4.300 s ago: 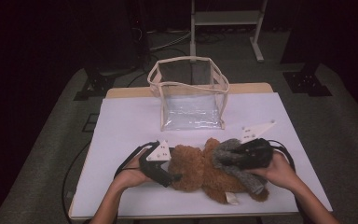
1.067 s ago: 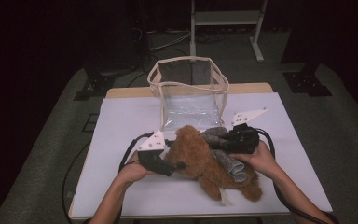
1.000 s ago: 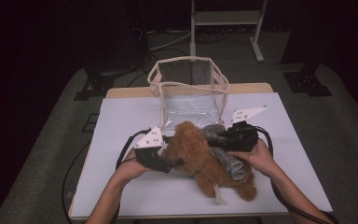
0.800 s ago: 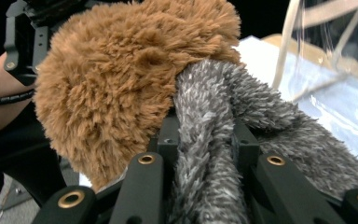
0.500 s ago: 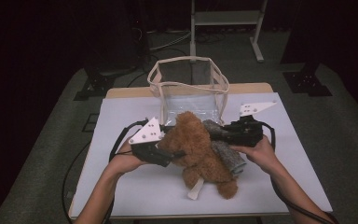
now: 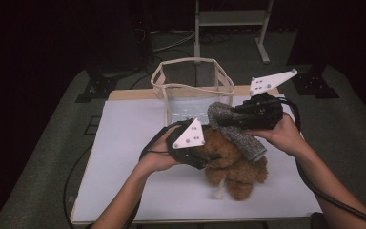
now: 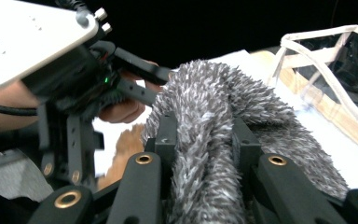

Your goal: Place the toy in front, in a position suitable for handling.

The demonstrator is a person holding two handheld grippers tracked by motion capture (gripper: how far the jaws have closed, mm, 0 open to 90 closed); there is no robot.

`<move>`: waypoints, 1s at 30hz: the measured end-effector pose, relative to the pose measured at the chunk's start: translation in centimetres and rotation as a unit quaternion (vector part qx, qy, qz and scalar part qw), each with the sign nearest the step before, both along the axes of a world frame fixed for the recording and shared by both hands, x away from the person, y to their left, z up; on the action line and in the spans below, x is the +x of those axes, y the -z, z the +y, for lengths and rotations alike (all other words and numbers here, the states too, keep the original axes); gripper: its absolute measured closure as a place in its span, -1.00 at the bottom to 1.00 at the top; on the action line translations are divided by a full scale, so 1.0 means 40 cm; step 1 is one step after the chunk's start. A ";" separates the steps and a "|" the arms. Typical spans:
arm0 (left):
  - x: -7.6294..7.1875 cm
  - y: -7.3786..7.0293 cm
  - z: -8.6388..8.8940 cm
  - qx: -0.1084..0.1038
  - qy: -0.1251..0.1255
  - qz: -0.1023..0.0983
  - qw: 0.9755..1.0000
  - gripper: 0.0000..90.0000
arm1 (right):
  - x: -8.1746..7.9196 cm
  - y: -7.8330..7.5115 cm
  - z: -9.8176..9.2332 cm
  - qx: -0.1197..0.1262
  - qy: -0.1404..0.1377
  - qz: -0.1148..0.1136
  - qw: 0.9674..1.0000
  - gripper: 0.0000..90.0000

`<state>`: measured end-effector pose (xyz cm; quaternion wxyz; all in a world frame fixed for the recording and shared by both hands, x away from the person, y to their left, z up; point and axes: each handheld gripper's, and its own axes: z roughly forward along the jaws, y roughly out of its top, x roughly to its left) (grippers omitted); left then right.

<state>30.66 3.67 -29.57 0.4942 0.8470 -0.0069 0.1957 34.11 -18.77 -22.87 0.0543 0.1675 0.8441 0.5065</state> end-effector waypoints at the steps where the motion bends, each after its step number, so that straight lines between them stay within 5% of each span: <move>1: 0.001 -0.003 -0.010 0.002 0.002 -0.001 1.000 -0.44 | -0.002 -0.008 0.004 -0.013 0.005 -0.002 1.000 0.55; 6: 0.011 0.009 -0.045 0.016 0.008 0.009 1.000 -0.52 | 0.003 0.025 -0.036 -0.046 0.039 0.011 0.998 0.57; 12: 0.016 0.030 -0.061 0.018 0.018 0.024 0.999 -0.57 | -0.005 0.062 -0.076 -0.077 0.050 0.017 0.996 0.60; 18: 0.030 0.048 -0.059 -0.003 -0.005 0.049 0.999 -0.77 | -0.014 0.066 -0.136 -0.045 0.068 0.015 0.997 0.59; 24: 0.030 0.075 -0.111 -0.027 -0.005 0.059 0.998 -0.86 | -0.021 0.076 -0.161 -0.018 0.074 0.017 0.997 0.59; 30: 0.014 0.068 -0.117 -0.040 -0.006 0.029 0.999 -0.27 | -0.026 0.060 -0.162 -0.012 0.068 0.014 0.998 0.59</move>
